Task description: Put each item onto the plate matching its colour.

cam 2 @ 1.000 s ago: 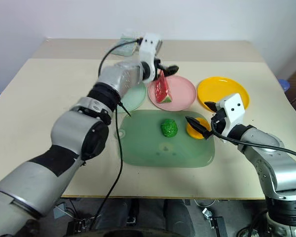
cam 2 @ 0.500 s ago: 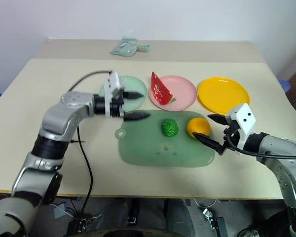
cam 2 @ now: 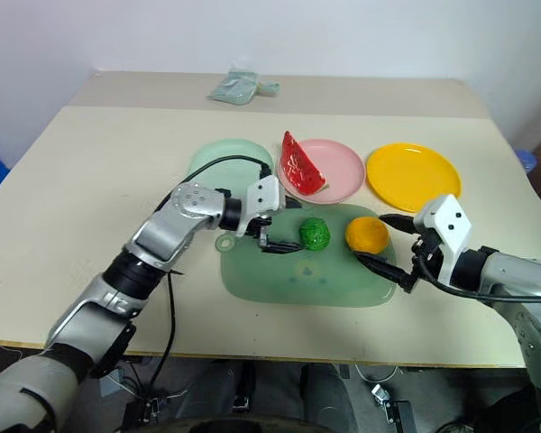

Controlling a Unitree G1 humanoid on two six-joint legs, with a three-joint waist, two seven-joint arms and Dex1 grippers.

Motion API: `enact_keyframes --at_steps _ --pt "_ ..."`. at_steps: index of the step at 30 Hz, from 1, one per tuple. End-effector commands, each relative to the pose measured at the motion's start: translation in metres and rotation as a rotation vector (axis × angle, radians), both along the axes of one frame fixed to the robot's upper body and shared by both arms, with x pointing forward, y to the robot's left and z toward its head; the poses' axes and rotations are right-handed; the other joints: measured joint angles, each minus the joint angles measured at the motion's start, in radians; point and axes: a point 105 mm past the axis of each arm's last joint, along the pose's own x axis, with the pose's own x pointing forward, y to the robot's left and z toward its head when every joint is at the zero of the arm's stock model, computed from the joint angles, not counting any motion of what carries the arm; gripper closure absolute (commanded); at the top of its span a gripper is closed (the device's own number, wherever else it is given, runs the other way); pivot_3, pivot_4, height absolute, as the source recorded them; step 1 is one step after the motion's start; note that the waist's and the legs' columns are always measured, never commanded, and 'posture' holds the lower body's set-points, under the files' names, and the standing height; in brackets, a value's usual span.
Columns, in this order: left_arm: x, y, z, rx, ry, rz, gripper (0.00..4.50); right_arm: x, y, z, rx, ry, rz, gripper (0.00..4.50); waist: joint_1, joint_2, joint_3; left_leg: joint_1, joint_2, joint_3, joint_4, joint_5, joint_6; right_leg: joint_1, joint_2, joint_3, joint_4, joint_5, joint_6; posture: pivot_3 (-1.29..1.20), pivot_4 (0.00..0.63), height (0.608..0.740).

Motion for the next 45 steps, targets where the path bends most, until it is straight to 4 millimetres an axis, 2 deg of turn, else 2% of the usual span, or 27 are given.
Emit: enact_keyframes --at_steps 1,4,5,7,11,17,21,24,28,32,38,45 --pt "0.001 -0.01 0.005 -0.02 -0.037 -0.025 0.05 -0.004 0.002 0.008 0.006 -0.041 -0.005 0.0 0.0 0.0 0.0 0.0 0.0 0.0 0.0 0.0 0.0 0.0 0.0 0.0 0.0 0.0 0.0 0.0 0.15 0.74" --pt "-0.002 -0.013 0.001 -0.015 -0.026 -0.048 0.05 -0.006 0.001 0.005 0.003 -0.035 -0.016 0.0 0.001 0.0 0.0 0.0 0.0 0.0 0.002 0.0 0.001 0.0 0.0 0.0 0.0 0.0 0.0 0.0 0.15 0.74" --pt "-0.001 -0.012 -0.002 -0.004 -0.033 -0.045 0.28 -0.006 0.0 0.004 0.002 -0.035 -0.019 0.0 0.001 0.0 0.0 -0.001 0.0 0.0 0.002 0.0 0.001 0.0 0.0 0.0 0.001 0.0 0.0 0.0 0.15 0.74" --pt "0.0 -0.009 -0.006 0.016 -0.037 -0.039 0.91 -0.006 -0.002 0.005 0.002 -0.038 -0.027 0.0 0.001 0.0 0.0 0.0 0.0 0.0 0.002 -0.001 0.001 0.0 0.0 0.0 0.001 0.0 0.0 0.0 0.15 0.74" --pt "0.002 -0.004 -0.009 0.019 -0.023 -0.016 2.83 -0.004 -0.003 0.006 0.003 -0.045 -0.032 0.0 0.001 0.0 0.0 0.0 0.0 0.0 0.002 -0.001 0.001 0.0 0.001 0.0 0.001 0.0 0.0 0.0 0.15 0.74" --pt "0.007 0.011 0.009 -0.117 0.064 0.063 2.83 0.0 -0.001 0.011 0.019 -0.06 -0.027 0.0 0.0 0.0 0.0 0.0 0.0 0.0 0.003 -0.001 0.001 0.0 0.0 0.0 0.001 0.0 0.0 0.0 0.15 0.74" --pt "0.009 0.016 0.015 -0.146 0.09 0.088 2.83 0.002 -0.002 0.011 0.023 -0.059 -0.026 0.0 0.002 0.0 0.0 -0.001 0.0 0.0 0.003 -0.001 0.001 0.0 0.0 0.0 0.001 0.0 0.0 0.0 0.15 0.74" --pt "0.009 0.018 0.018 -0.159 0.109 0.08 1.92 0.002 -0.001 0.011 0.026 -0.057 -0.021 0.0 0.002 0.0 0.0 -0.001 0.0 0.0 0.004 -0.001 0.001 0.001 0.0 0.0 0.001 0.0 0.0 0.0 0.15 0.74" --pt "0.009 0.013 0.02 -0.176 0.107 0.077 0.03 0.002 0.0 0.01 0.032 -0.056 -0.023 0.0 0.001 0.0 0.0 -0.001 0.0 0.0 0.004 -0.001 0.001 0.001 0.0 0.0 0.001 0.0 0.0 0.0 0.15 0.74" --pt "0.018 0.02 0.026 -0.183 0.046 0.137 0.03 0.0 0.001 0.009 0.038 -0.057 -0.029 0.0 0.001 0.0 0.0 -0.001 0.0 0.0 0.004 -0.001 0.001 0.001 0.0 0.0 0.001 0.0 0.0 0.0 0.15 0.74" --pt "0.019 0.027 0.004 -0.043 -0.011 0.124 0.03 0.0 0.004 0.007 0.045 -0.056 -0.028 0.0 0.001 0.0 0.0 -0.001 0.0 0.0 0.004 0.0 0.001 0.0 0.001 0.0 0.002 0.0 0.0 0.0 0.15 0.74" --pt "0.013 0.024 -0.012 0.002 0.049 0.089 0.03 0.002 0.009 0.007 0.053 -0.06 -0.018 0.0 0.001 0.0 0.0 -0.001 0.0 0.0 0.005 -0.001 0.002 0.001 0.0 0.0 0.002 0.0 0.0 0.0 0.15 0.74"
